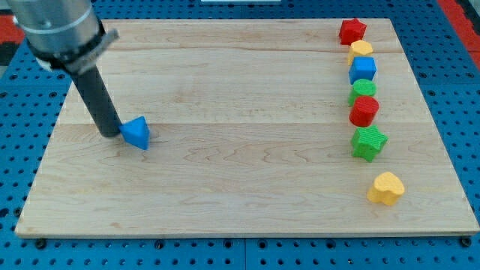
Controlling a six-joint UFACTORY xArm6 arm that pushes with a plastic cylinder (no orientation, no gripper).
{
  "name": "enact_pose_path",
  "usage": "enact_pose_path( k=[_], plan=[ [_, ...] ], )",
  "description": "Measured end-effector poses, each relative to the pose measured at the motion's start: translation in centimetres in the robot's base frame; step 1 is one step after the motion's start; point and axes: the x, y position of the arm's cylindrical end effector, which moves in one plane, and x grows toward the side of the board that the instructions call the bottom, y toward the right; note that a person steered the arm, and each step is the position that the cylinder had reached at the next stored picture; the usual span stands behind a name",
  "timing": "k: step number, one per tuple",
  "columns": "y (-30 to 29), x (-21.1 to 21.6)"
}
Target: Slide the blue triangle between green star and yellow heart
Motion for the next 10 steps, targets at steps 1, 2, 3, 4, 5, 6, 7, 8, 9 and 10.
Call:
enact_pose_path(
  k=[1,2,3,4,5,6,7,8,9,10],
  plan=[
    [6.1,0.6],
    [10.6,0.6],
    [14.7,0.9],
    [9.2,-0.3],
    [7.2,-3.1],
    [13.6,-3.0],
    [17.4,0.4],
    [18.4,1.4],
    [18.8,1.0],
    [19.2,0.2]
  ],
)
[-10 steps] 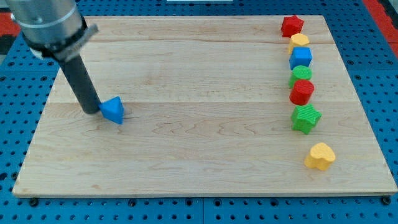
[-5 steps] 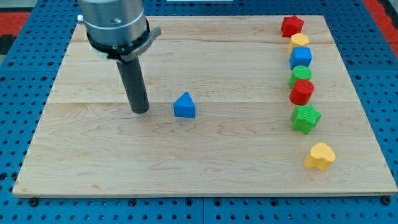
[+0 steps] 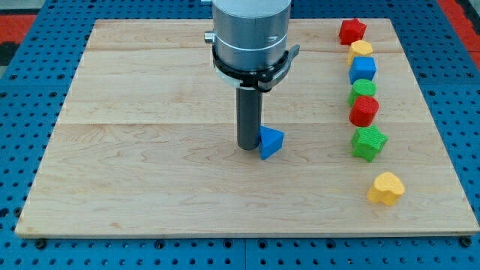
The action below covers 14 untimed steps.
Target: Slide the blue triangle between green star and yellow heart
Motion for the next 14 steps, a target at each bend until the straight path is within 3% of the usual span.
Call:
enact_pose_path(
  k=[3,5,9,14],
  plan=[
    [5.1,2.1],
    [7.2,-0.1],
    [13.5,2.8],
    [14.2,4.0]
  ],
)
